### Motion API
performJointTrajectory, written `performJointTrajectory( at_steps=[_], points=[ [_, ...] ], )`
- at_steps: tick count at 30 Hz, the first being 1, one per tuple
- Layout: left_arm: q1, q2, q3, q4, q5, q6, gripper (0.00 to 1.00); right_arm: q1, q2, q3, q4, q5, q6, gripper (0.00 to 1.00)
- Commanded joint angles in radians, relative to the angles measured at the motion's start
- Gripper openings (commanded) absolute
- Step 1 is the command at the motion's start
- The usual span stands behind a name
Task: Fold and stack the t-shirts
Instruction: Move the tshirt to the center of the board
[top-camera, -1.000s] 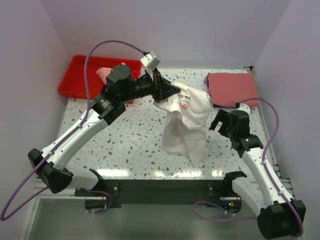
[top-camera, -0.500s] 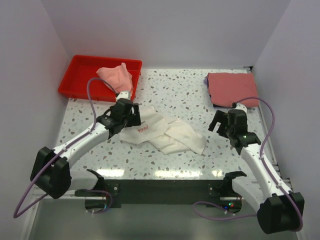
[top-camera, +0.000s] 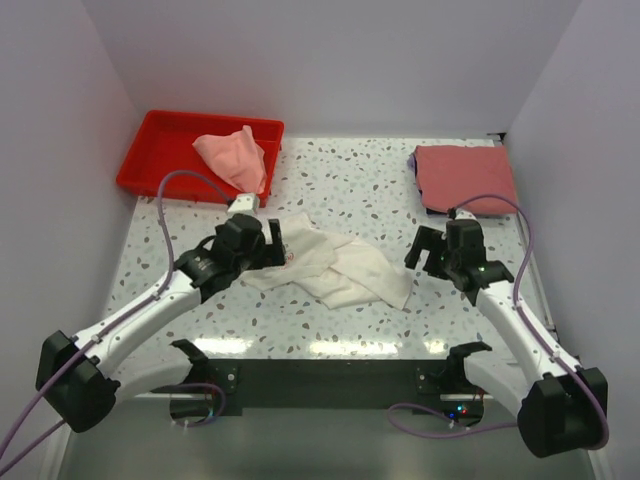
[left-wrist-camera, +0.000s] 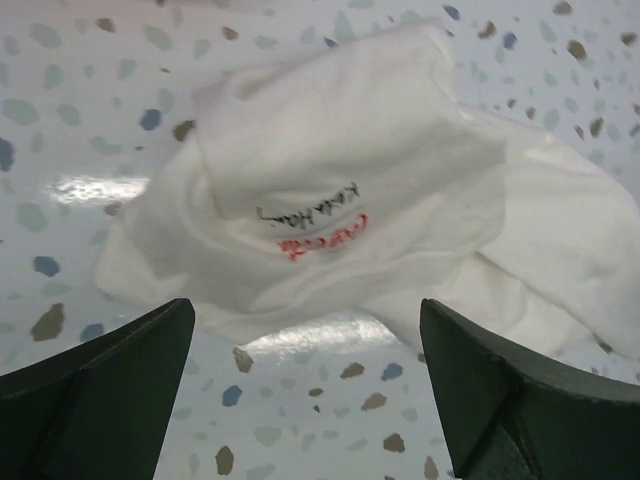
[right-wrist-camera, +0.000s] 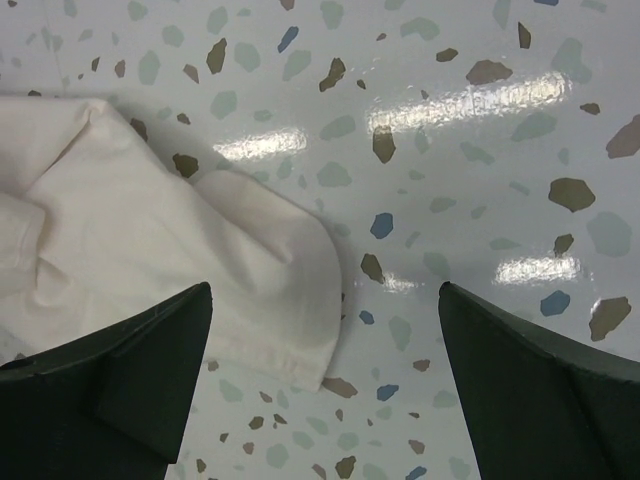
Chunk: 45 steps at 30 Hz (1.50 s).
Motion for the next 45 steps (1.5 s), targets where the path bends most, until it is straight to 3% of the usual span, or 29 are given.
performJointTrajectory(
  at_steps=[1,6,9,14,17,23,32,41,42,44,45],
  points=[
    [-0.117,-0.008,-0.011,0.073,0.12,0.044,1.0,0.008,-0.03,-0.017,0.015,-0.038,0.028,0.99],
    [-0.15,0.143,-0.047,0.378,0.368,0.018,1.0,0.013,-0.05,-0.047,0.023,-0.112,0.065,0.99],
    [-0.219,0.281,0.031,0.432,0.344,0.007,1.0,0.016,-0.068,-0.09,0.041,-0.15,0.1,0.99],
    [-0.272,0.529,0.232,0.324,0.195,-0.042,1.0,0.016,-0.104,-0.132,0.078,-0.173,0.129,0.99],
    [-0.283,0.62,0.311,0.23,0.032,-0.114,1.0,0.016,-0.102,-0.126,0.072,-0.184,0.122,0.99],
    [-0.285,0.729,0.427,0.081,-0.151,-0.22,0.92,0.016,-0.099,-0.143,0.084,-0.187,0.118,0.99],
    [-0.273,0.828,0.527,0.021,-0.224,-0.258,0.64,0.016,-0.084,-0.169,0.101,-0.213,0.105,0.99],
    [-0.245,0.849,0.524,0.059,-0.181,-0.211,0.22,0.02,-0.119,-0.17,0.033,-0.235,0.049,0.99],
    [-0.242,0.848,0.521,0.058,-0.178,-0.209,0.12,0.022,-0.12,-0.172,0.03,-0.239,0.049,0.99],
    [-0.237,0.825,0.503,0.061,-0.176,-0.206,0.01,0.028,-0.127,-0.175,0.023,-0.248,0.049,0.99],
    [-0.237,0.8,0.477,0.084,-0.176,-0.202,0.0,0.037,-0.128,-0.178,0.023,-0.252,0.052,0.99]
  ],
)
